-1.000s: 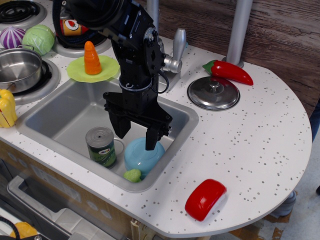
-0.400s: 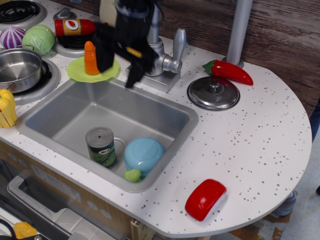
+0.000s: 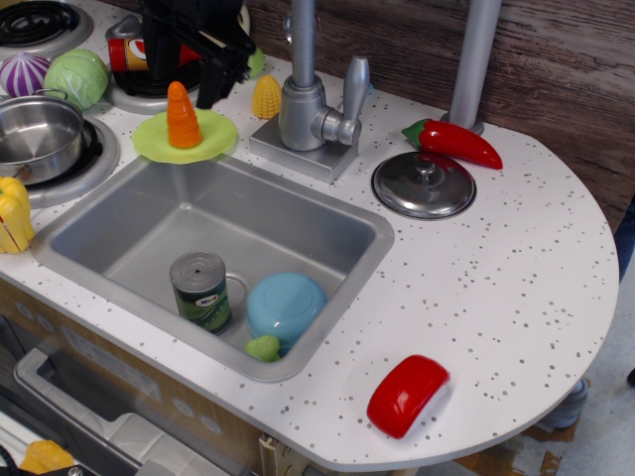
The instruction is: Take carrot off plate
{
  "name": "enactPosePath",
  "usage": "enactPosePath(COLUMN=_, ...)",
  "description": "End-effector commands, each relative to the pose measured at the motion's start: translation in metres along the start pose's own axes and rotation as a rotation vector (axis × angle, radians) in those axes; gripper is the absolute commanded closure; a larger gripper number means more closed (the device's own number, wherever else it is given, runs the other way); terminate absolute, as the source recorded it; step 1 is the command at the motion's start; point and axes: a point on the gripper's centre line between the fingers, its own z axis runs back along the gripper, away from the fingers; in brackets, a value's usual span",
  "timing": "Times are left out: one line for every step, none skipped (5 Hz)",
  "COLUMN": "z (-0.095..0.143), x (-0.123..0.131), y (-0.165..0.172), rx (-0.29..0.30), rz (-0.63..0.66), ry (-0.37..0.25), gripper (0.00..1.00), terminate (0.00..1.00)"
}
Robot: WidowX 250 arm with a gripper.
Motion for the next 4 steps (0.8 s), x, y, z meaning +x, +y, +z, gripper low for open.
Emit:
enactPosePath(z=-0.005, x=0.015, y=0.036, rx=0.036, rz=0.019, ry=-0.128, gripper=0.0, terminate=0.0)
enactPosePath(z=-0.013, x=0.025, y=0.048, rx=0.012, rz=0.007, ry=-0.152, gripper=0.0, terminate=0.0)
enactPosePath(z=-0.021, x=0.031, y=0.049, rx=-0.013, rz=-0.004, ry=-0.182, gripper=0.0, terminate=0.0)
enactPosePath(z=-0.035, x=0.033, y=0.049, rx=-0.04, rz=-0.03, ry=-0.197, gripper=0.0, terminate=0.0)
